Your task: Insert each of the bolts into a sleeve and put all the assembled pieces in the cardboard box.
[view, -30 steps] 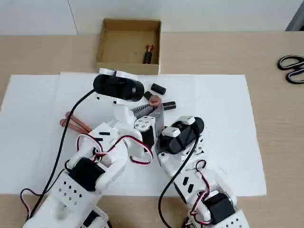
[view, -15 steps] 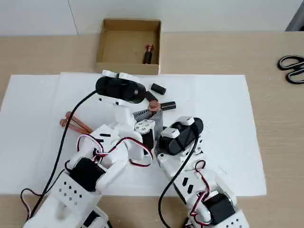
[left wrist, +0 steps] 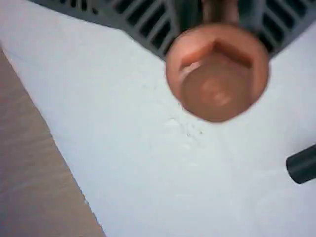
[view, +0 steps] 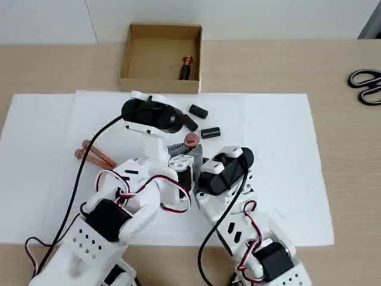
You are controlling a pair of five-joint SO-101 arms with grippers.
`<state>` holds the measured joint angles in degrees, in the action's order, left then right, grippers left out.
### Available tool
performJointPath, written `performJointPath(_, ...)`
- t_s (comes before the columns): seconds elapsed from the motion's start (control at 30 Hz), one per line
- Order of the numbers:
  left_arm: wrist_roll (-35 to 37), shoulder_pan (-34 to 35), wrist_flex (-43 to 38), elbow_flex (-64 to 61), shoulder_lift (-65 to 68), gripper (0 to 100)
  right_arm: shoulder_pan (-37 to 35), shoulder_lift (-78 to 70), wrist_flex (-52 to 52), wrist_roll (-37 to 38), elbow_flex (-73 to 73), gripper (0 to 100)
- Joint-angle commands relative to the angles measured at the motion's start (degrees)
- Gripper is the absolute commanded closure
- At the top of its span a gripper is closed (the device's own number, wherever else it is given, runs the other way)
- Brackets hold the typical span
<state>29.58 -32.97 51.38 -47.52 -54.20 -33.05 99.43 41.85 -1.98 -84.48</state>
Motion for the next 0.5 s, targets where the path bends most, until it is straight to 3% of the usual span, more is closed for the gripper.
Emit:
performJointPath(0.0,-0.26,-0.09,0.62,1.45,-1.05,99,-0.13,0.48,-3.47,0.0,1.05,99.5)
performJointPath(0.2,-0.26,-0.09,0.62,1.36,-1.05,99,-2.07,0.4,-4.26,6.33,0.97,99.5)
performJointPath(0.47,-0.26,-0.09,1.32,1.1,-1.05,99,-2.24,0.4,-4.26,6.51,0.97,99.5)
